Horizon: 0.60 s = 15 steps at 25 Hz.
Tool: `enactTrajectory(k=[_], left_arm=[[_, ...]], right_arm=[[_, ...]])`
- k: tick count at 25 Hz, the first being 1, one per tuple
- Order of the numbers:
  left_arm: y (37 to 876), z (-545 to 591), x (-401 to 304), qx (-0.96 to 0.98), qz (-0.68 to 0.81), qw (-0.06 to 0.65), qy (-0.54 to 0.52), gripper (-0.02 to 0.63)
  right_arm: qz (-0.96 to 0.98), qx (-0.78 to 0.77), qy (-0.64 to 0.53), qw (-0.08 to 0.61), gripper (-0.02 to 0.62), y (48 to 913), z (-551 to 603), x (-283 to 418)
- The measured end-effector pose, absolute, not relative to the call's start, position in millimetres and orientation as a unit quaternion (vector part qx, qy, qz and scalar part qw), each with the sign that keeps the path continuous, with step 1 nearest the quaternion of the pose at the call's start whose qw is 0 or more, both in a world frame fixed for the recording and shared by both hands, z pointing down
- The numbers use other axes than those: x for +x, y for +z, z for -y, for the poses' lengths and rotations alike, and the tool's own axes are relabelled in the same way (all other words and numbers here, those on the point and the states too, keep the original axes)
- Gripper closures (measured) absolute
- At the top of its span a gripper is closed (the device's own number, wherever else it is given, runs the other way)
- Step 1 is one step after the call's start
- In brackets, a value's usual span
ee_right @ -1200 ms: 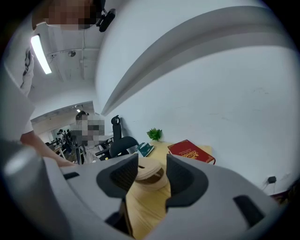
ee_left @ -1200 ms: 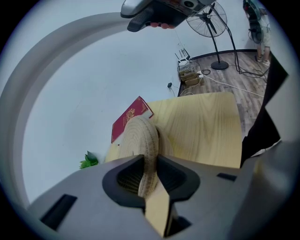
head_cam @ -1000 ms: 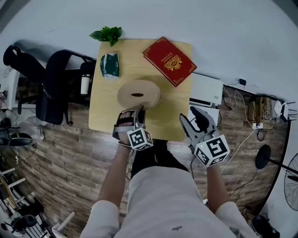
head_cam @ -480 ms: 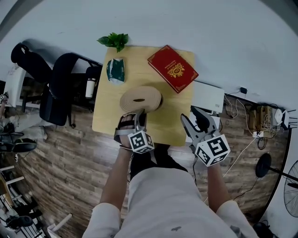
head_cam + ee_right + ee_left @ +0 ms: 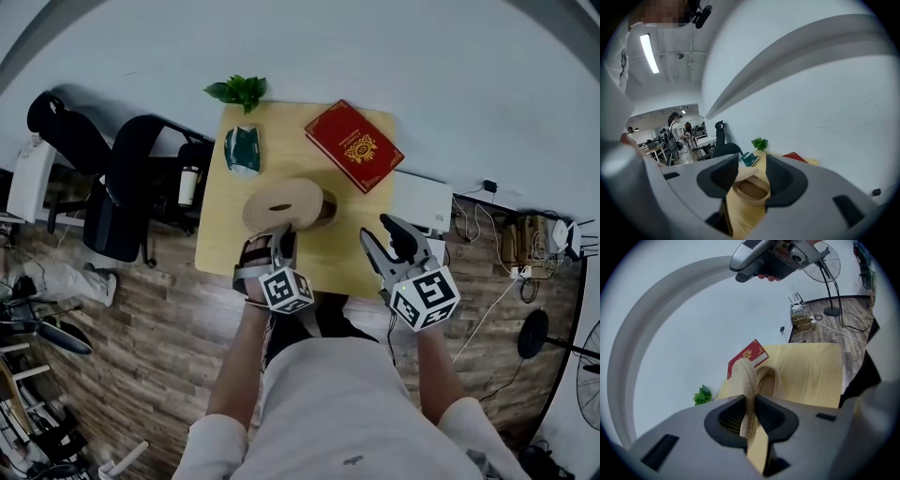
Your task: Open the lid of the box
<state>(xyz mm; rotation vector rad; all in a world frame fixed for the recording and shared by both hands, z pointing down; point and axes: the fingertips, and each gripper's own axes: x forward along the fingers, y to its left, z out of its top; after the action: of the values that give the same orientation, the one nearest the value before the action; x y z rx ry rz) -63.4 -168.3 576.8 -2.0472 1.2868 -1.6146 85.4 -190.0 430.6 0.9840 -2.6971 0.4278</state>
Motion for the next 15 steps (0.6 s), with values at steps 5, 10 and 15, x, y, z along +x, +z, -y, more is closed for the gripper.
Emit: enactTrajectory(k=[5,10,15], left_arm=[[562.2,165.3,-78.2,-0.709,-0.445,0.121,-0.534,0.54],[539.8,166.2,-99.1,-0.719,-0.46,0.123,-0.506,0.54],[523.4,162.5,-114.9,-0.733,-0.468,0.123,-0.478,0.54]], right_arm=[[0.921,0.346,0.135,0.116,0.428,419.4,185.9,65.7],[0.915,0.366,0.128,0.112,0.43,407.7,182.1,47.7],[0.908,0.385,0.121,0.111,0.439,399.8,172.6,30.4]])
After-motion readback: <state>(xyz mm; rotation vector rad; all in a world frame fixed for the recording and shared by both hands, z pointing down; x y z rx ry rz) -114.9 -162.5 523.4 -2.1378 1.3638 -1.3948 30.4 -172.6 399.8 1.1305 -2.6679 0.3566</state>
